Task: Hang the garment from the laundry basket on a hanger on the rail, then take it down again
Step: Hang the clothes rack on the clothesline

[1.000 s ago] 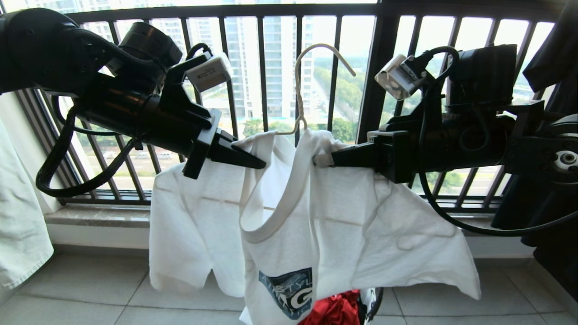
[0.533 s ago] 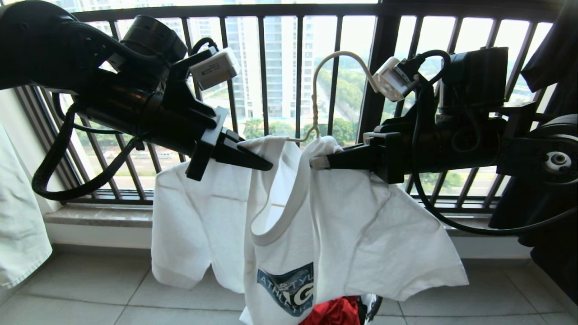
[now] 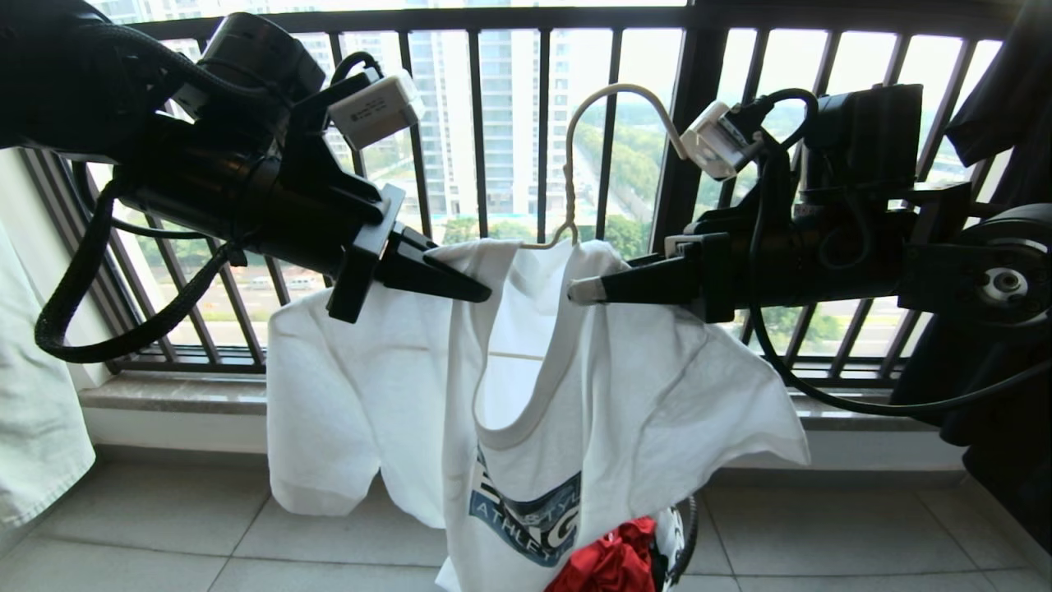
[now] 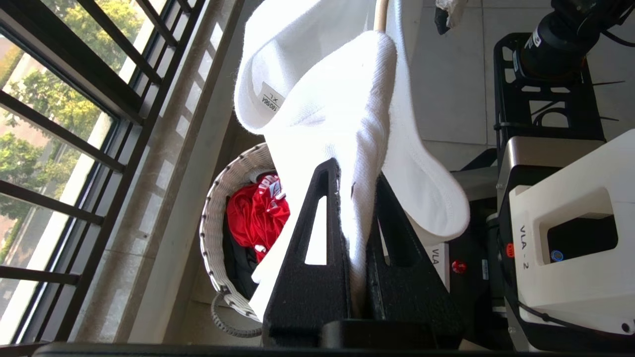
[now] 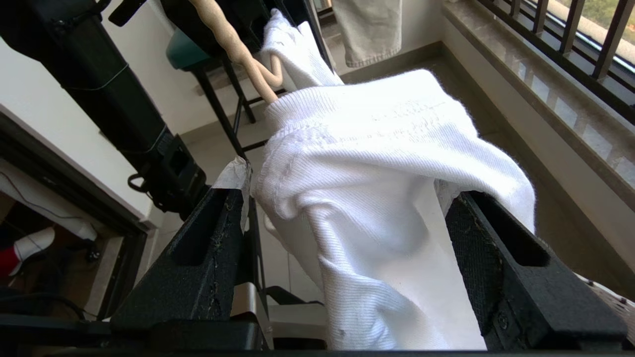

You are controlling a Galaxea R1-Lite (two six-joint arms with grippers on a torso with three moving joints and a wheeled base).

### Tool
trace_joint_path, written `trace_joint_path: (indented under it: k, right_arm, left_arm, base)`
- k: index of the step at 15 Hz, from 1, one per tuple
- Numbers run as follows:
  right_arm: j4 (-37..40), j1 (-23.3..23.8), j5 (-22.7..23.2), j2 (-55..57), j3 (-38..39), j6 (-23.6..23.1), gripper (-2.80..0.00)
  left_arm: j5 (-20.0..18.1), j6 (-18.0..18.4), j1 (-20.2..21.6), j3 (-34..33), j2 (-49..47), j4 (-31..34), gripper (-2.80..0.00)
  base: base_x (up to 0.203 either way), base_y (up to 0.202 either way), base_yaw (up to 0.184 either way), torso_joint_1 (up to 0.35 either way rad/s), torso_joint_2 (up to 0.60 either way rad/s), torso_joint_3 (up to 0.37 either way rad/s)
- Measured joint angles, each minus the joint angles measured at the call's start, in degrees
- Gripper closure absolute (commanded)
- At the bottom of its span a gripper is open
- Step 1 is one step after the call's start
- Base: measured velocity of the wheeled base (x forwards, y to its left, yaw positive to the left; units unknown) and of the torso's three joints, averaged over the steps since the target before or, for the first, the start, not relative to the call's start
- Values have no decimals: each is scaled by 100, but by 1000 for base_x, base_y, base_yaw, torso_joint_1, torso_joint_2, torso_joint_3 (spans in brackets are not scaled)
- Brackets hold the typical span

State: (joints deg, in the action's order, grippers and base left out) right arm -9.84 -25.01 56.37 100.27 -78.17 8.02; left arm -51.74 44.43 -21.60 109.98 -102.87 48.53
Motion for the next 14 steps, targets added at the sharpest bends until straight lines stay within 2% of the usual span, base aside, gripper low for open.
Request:
trace_joint_path:
  k: [4,9,11,14]
  right_arm:
    - [33,286,-1,75,-213,98,-280]
    - [39,537,-20,190,-528,432,-280]
    - [46,597,-59,213,-588,438,-280]
    - [59,633,-96,255,-635,443,-280]
  left_arm:
    - [-50,-406,7,-41,128,-9,0]
    - [-772,-443,204,-310,162,-55,0]
    - [-1055,-440,356,-511,138,-286,0]
    - [-1283,-497,629,-845,111,-788,0]
  base:
    - [0,0,0,0,0,0]
    - [0,0,0,0,0,0]
    - [0,0,0,0,0,0]
    - [0,0,0,0,0,0]
